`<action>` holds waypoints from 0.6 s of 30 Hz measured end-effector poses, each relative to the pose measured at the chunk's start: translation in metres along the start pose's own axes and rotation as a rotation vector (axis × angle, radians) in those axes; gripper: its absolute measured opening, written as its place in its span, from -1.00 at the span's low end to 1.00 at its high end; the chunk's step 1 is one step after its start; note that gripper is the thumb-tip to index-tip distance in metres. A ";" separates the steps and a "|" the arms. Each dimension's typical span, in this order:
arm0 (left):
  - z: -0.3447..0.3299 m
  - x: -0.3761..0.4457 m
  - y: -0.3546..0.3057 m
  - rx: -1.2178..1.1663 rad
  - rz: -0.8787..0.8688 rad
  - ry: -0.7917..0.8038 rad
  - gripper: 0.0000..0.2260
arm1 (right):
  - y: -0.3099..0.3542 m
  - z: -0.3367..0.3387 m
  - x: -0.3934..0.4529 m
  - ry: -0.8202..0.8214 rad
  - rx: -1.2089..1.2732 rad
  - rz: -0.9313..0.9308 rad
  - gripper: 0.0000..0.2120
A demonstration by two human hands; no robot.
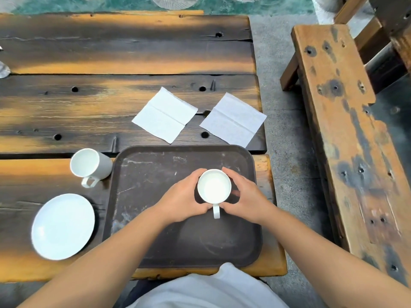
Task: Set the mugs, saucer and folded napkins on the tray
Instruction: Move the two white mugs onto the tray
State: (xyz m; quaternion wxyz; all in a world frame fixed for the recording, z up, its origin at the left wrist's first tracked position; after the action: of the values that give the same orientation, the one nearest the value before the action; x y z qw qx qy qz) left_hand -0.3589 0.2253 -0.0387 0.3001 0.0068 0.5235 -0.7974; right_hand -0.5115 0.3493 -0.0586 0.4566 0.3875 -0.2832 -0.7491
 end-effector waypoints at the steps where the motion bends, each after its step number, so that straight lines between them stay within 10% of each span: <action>1: -0.001 0.005 0.001 -0.001 0.007 0.001 -0.34 | -0.004 0.001 0.003 -0.003 -0.008 0.004 -0.15; 18: -0.017 0.054 0.007 0.005 0.071 0.052 -0.35 | -0.036 0.012 0.030 -0.015 -0.023 0.000 -0.18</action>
State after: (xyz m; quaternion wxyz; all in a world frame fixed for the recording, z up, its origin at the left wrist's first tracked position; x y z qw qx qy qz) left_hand -0.4048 0.2123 -0.0692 0.3147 0.0468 0.5284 -0.7872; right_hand -0.5466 0.3383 -0.0903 0.4589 0.3768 -0.2779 -0.7551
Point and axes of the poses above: each hand's wrist, its own x-axis towards the middle knuckle, its own z-axis out of the back of the hand, y = z × x, the point moved 3 cm from there along x, towards the middle knuckle, and after that the axes turned 8 degrees about -x, right-handed, at the moved point
